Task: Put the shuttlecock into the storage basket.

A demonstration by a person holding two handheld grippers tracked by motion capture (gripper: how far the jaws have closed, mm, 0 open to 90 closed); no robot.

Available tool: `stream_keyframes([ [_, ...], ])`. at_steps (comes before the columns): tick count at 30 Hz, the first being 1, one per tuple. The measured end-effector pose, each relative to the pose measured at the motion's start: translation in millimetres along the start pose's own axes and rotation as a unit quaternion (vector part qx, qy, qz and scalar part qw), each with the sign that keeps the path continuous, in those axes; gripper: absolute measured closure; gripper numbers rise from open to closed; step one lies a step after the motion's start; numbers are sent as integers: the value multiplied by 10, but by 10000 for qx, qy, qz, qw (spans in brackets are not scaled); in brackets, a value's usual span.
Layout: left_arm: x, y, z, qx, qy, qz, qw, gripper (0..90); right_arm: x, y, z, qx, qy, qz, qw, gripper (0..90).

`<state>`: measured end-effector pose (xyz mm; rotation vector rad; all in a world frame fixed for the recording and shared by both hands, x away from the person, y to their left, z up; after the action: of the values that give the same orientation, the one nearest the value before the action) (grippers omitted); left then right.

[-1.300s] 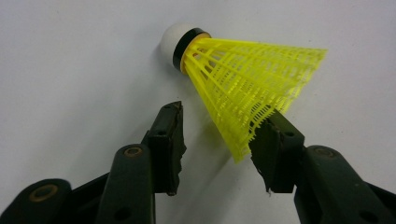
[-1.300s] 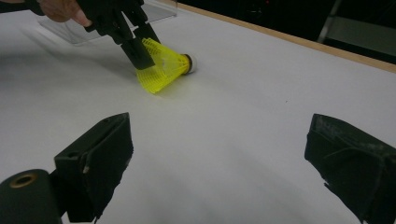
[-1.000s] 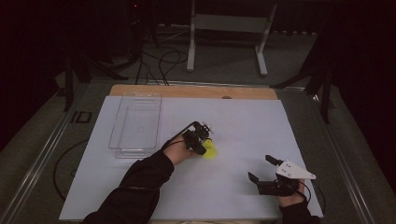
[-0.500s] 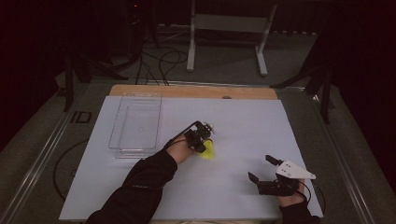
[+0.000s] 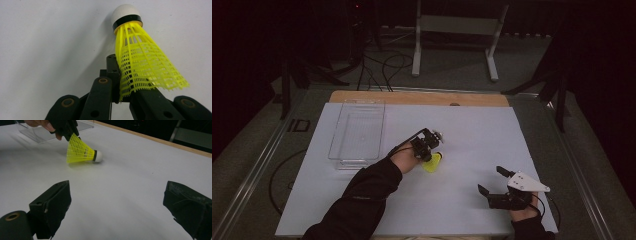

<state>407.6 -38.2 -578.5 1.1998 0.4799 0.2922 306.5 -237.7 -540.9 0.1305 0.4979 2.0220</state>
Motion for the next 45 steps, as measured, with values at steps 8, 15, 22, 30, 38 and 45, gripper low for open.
stream_keyframes([
  [8, -22, 123, -12, 55, -41, -28, 10000, 900, -1, 1, 2, -4, 16, -4, 10000, 78],
  [15, -19, 252, -22, 14, -19, -17, 10000, 900, 1, -3, -5, 21, 0, -8, 10000, 78],
  [22, 14, 463, -21, -175, 52, 63, 9998, 900, -2, -3, -7, 34, -4, -22, 10000, 78],
  [30, 109, 669, -71, -259, 156, 188, 9994, 900, -7, -7, -11, 45, -12, -38, 10000, 78],
  [38, 214, 851, -111, -420, 286, 302, 9983, 900, -7, -15, -16, 63, -31, -50, 10000, 78],
  [45, 307, 1045, -137, -559, 397, 420, 9968, 900, -8, -14, -17, 61, -26, -52, 10000, 78],
])
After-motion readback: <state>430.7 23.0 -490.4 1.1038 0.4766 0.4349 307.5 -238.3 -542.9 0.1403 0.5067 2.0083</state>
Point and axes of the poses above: each handheld gripper's, and its own axes: y roughly backward along the jaws, z roughly out of its top, x roughly to its left, the point moved 10 cm from there along -y, roughly forward along the jaws, and after that the axes turned 12 degrees about -z, right-handed, at the moved point
